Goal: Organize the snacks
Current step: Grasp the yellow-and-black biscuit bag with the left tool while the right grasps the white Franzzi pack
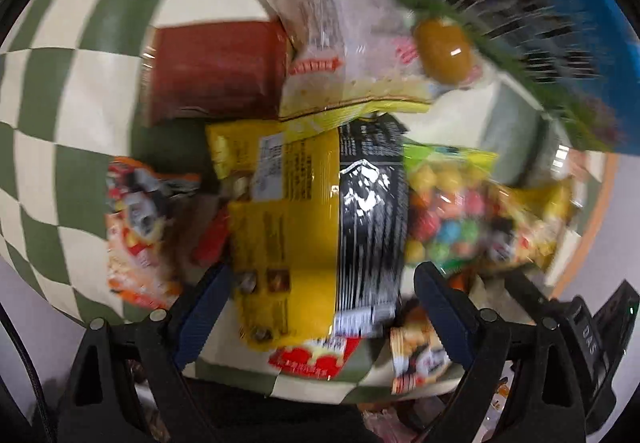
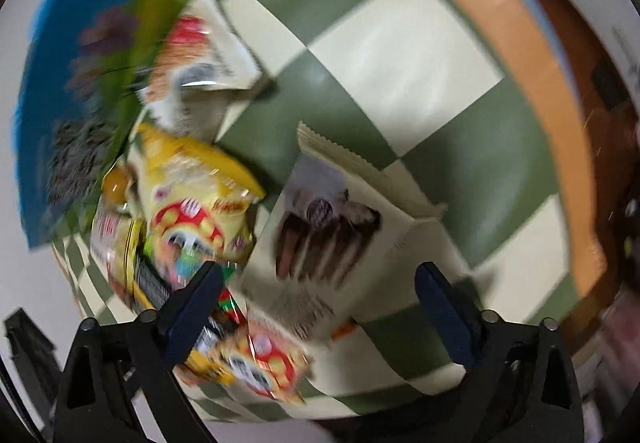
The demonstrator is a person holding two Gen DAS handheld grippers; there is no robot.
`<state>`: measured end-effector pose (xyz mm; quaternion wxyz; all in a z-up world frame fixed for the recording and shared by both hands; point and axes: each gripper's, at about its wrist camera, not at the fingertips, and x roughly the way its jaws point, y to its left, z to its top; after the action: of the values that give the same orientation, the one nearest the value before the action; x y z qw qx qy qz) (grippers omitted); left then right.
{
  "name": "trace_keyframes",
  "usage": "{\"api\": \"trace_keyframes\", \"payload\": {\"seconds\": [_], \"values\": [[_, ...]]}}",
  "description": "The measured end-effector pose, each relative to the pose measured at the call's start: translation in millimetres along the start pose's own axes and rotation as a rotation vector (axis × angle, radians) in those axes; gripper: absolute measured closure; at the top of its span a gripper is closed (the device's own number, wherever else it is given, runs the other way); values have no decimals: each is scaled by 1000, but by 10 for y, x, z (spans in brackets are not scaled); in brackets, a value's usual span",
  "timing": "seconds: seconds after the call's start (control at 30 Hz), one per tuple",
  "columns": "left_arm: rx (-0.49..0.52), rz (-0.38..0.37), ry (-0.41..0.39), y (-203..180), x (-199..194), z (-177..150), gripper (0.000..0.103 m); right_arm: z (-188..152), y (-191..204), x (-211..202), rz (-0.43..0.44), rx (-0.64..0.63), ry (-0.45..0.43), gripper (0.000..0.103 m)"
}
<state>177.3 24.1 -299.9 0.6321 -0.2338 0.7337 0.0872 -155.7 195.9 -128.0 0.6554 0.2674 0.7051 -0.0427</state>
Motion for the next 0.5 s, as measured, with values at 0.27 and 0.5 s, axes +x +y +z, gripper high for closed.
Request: {"api": "trace_keyframes", "payload": {"seconds": [0.27,0.5], "values": [[104,80,-73,-116,123,-200,15,86,79,256,-45,-120,45,33],[402,257,-165,-193,36,-558,16,-16,417,268,-253,-582,58,36]]}}
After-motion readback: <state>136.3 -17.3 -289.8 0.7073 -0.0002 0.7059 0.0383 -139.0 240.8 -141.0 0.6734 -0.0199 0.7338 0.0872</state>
